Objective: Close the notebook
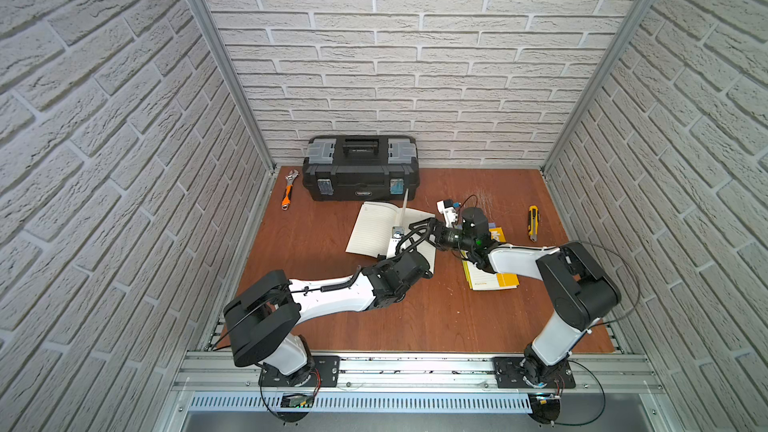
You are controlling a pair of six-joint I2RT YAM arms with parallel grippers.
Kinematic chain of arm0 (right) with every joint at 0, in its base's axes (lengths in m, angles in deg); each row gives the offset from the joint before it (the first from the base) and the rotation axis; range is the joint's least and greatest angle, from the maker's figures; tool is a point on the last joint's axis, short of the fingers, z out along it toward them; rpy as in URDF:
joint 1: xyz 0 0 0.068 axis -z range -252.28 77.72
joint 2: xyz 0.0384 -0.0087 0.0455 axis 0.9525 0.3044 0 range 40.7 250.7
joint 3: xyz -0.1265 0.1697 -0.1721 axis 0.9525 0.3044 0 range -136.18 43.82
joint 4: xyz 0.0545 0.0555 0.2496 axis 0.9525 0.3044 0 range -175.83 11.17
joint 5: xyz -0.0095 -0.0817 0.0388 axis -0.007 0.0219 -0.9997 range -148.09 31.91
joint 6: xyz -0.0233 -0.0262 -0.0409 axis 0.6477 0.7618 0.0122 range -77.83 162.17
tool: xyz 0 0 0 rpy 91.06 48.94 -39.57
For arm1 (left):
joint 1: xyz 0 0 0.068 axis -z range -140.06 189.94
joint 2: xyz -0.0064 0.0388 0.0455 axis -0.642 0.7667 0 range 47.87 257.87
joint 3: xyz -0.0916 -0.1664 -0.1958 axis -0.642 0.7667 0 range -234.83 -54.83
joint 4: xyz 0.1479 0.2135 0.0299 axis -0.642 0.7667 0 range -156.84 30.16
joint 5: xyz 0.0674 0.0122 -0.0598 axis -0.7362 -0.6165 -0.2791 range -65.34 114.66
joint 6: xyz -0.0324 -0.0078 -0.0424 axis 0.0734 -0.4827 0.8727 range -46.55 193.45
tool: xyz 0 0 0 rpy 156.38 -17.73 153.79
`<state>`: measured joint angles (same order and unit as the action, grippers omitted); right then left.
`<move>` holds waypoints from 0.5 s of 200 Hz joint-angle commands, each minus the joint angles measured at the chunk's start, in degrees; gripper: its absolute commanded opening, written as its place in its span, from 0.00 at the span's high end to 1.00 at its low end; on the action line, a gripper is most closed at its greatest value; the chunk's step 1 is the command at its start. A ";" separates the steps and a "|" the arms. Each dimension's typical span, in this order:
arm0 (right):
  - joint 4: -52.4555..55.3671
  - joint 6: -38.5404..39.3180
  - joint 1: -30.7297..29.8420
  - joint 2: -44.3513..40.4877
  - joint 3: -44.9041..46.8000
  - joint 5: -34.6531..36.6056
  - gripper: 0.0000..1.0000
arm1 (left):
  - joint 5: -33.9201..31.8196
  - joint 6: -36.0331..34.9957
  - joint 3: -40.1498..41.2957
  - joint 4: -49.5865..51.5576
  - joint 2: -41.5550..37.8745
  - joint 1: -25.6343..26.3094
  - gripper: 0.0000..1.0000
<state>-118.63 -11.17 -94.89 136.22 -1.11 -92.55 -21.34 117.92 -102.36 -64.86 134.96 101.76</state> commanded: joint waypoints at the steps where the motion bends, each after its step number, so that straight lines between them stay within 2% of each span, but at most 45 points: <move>1: 9.91 5.51 0.61 -7.17 -0.20 3.64 0.00 | -6.23 -0.89 -0.59 4.02 1.22 1.70 1.00; 20: 18.27 9.14 1.15 -12.20 -0.86 7.19 0.00 | -7.39 -0.67 -0.21 4.28 1.73 3.27 1.00; 46: 23.74 11.88 2.02 -16.32 -1.60 9.03 0.00 | -9.15 -2.00 -1.52 4.89 3.81 5.81 1.00; 100: 24.79 12.54 3.36 -16.89 -2.79 8.57 0.00 | -14.11 -4.39 -12.64 14.39 15.10 11.77 1.00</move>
<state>-94.96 -0.44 -91.98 119.87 -2.27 -84.59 -30.85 115.47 -110.16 -55.94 146.00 111.36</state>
